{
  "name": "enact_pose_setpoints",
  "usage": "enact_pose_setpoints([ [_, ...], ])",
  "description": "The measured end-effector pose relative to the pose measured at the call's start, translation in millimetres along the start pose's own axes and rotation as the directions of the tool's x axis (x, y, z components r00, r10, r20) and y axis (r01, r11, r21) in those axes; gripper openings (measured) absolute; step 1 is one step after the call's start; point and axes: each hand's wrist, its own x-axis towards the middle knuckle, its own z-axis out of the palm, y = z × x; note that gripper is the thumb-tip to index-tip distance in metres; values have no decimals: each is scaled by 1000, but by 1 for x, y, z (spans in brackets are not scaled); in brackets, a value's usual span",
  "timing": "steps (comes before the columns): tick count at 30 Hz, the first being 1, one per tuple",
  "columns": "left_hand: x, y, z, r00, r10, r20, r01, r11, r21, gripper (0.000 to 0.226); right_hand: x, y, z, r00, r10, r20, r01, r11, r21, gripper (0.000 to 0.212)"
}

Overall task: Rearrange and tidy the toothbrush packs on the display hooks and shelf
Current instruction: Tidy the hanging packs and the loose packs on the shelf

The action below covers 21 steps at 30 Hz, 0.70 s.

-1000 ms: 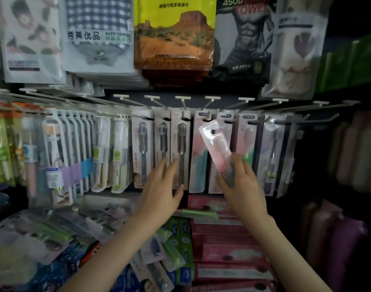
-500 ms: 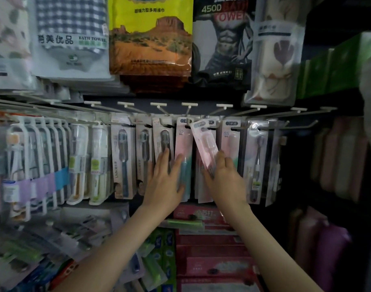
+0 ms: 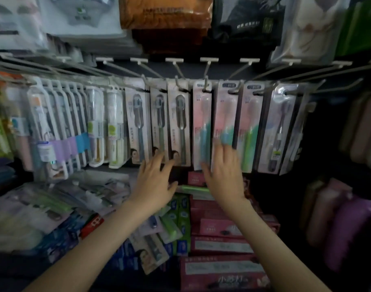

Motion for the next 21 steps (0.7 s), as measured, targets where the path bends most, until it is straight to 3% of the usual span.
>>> enact_pose_setpoints([
  [2, -24, -9, 7, 995, -45, 88, 41, 998, 42, 61, -27, -3, 21, 970, -196, 144, 179, 976, 127, 39],
  [3, -35, -13, 9, 989, -69, 129, 60, 996, 68, 62, -36, -4, 32, 936, -232, 264, 193, 967, 164, 39],
  [6, -59, -23, 16, 970, -112, 216, 90, 990, 113, 62, -47, -3, 63, 787, -113, 606, 59, 992, 107, 57],
  [8, -68, -29, 22, 963, -141, 229, 121, 988, 99, 61, -45, -5, 73, 701, -39, 712, -2, 998, 56, 63],
  [11, -73, -34, 27, 968, -152, 200, 141, 988, 71, 58, -41, -11, 84, 634, -3, 774, -14, 1000, 15, 62],
  [16, -72, -37, 30, 975, -156, 158, 158, 987, -2, 59, -34, -13, 91, 648, 55, 760, 61, 991, -123, 53],
  [21, -68, -41, 42, 952, -172, 254, 167, 985, 40, 74, -34, -18, 93, 667, 77, 741, 85, 980, -179, 47],
])
